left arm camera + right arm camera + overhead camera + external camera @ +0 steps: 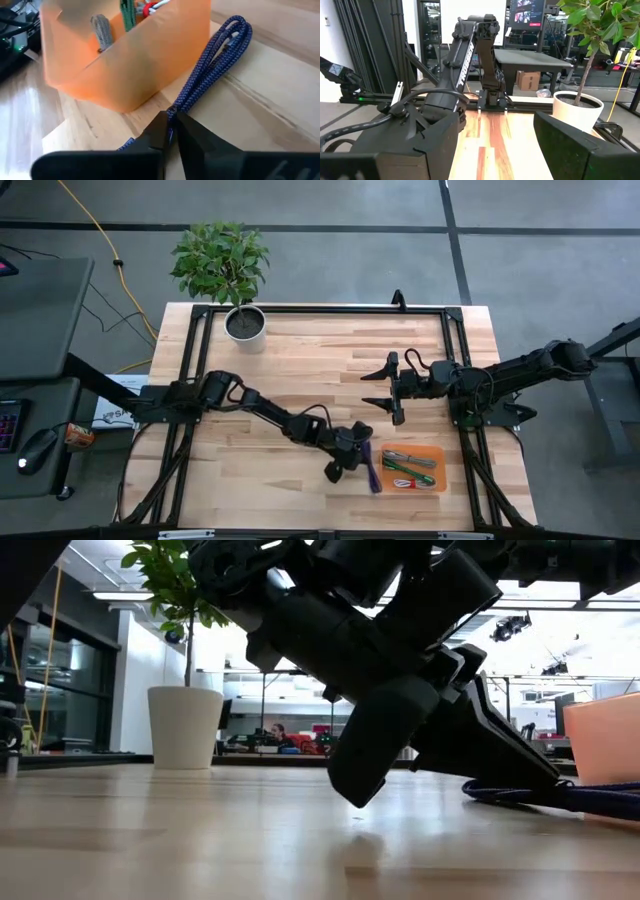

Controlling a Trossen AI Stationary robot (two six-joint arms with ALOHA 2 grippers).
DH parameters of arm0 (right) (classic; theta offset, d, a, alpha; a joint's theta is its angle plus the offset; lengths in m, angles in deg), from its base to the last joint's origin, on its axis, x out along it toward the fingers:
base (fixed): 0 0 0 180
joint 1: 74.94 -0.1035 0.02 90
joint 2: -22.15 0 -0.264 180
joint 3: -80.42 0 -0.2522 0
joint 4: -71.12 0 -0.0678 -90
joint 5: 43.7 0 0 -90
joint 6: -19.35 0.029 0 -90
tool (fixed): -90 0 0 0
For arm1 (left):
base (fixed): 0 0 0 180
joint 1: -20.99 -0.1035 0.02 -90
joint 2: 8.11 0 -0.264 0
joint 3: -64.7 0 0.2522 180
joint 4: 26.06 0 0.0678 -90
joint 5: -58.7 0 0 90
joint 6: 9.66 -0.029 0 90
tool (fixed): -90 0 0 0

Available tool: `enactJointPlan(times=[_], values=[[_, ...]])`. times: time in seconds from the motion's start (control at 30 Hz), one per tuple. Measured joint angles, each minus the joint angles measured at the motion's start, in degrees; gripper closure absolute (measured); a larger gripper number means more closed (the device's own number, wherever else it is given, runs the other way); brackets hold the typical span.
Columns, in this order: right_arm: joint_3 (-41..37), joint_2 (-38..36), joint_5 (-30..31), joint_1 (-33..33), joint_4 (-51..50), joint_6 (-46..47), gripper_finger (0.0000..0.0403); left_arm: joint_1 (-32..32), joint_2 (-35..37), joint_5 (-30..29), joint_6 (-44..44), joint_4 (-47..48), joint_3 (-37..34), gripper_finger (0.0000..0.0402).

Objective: Pick and place USB-C Cables
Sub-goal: Put the blue charger cable into the orange bin

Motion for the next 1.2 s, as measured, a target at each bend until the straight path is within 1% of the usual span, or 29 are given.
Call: enactJointPlan(times=[0.1, 0.3, 0.43, 0.57, 0.7, 0.83, 0.9, 1.0, 1.07, 1.13, 1.2], values=[[0.0, 0.0, 0.0, 0.0, 0.0, 0.0, 0.0153, 0.2, 0.0, 0.0, 0.0, 1.7, 0.0, 0.0397], [0.0, 0.0, 0.0, 0.0, -0.1, 0.1, 0.0153, 0.2, 0.7, 0.4, 0.4, 8.7, 0.3, 0.0401], [0.0, 0.0, 0.0, 0.0, -0.7, 0.1, 0.0153, 0.4, 2.9, 0.7, 0.6, 16.0, 0.2, 0.0401], [0.0, 0.0, 0.0, 0.0, -1.4, 0.1, 0.0153, 0.9, 6.6, 0.7, 2.1, 24.1, -0.1, 0.0401], [0.0, 0.0, 0.0, 0.0, -1.4, 0.1, 0.0153, 1.6, 10.4, 0.8, 2.6, 29.2, -0.1, 0.0401], [0.0, 0.0, 0.0, 0.0, -1.4, 0.5, 0.0153, 1.8, 11.1, 0.9, 3.5, 31.9, -0.1, 0.0401], [0.0, 0.0, 0.0, 0.0, -1.4, 0.6, 0.0153, 2.0, 11.1, 0.9, 3.5, 30.7, -0.1, 0.0401], [0.0, 0.0, 0.0, 0.0, -1.4, 0.6, 0.0153, 1.9, 10.5, 0.7, 4.5, 25.6, 0.0, 0.0401], [0.0, 0.0, 0.0, 0.0, -1.3, 0.5, 0.0153, 1.9, 10.1, -0.2, 4.5, 24.0, -0.1, 0.0397], [0.0, 0.0, 0.0, 0.0, -1.4, 0.6, 0.0153, 2.0, 9.3, -0.4, 3.9, 20.5, 0.1, 0.0386], [0.0, 0.0, 0.0, 0.0, -1.3, 0.6, 0.0153, 2.3, 9.1, -1.4, 3.5, 19.9, 0.0, 0.0368]])
